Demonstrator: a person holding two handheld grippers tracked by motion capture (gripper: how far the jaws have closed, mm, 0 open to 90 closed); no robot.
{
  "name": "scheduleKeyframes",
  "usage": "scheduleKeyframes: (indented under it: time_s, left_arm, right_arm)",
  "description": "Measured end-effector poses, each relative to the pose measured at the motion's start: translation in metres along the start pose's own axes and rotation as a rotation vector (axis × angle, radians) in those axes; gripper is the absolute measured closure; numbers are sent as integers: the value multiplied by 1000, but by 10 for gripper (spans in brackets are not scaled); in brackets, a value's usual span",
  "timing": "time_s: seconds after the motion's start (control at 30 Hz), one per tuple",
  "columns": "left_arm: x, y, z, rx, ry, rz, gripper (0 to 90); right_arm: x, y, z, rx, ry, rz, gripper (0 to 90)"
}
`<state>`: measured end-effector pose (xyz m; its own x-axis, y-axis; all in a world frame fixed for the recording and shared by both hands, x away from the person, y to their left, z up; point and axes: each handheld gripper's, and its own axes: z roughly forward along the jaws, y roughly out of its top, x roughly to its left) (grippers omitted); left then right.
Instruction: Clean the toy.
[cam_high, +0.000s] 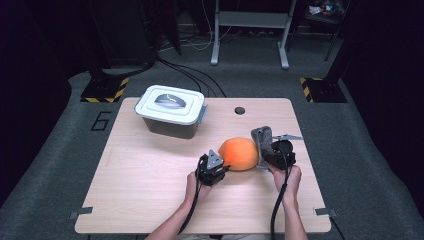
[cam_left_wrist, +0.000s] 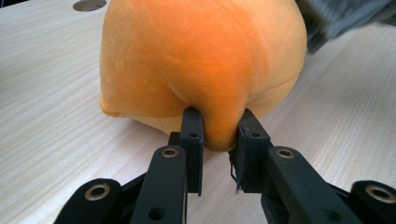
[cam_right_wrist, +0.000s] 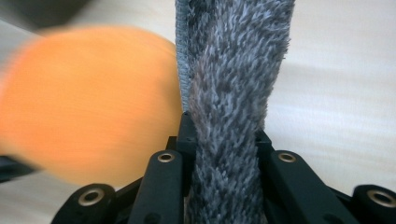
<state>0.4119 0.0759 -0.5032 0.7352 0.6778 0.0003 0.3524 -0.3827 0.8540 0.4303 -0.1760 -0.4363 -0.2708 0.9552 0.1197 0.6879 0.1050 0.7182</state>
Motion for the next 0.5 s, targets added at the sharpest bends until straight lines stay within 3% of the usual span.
scheduleKeyframes:
  time_s: [0.1, 0.23, 0.37, 0.4, 0.5]
  left_arm:
    - [0, 0, 0, -1, 0, -1, 756]
    - [1, 0, 1, -10, 7, -3, 752]
    - [2, 0, 0, -10, 2, -6, 707]
    - [2, 0, -1, -14, 7, -9, 707]
    - [2, 1, -3, -14, 22, 0, 532]
  right_arm:
    - [20, 9, -14, -34, 43, -55, 739]
    - [35, 12, -7, -5, 86, -102, 739]
    - [41, 11, 6, 18, 82, -95, 740]
    - [41, 12, 10, 19, 63, -110, 740]
    - [43, 14, 14, 22, 32, -115, 740]
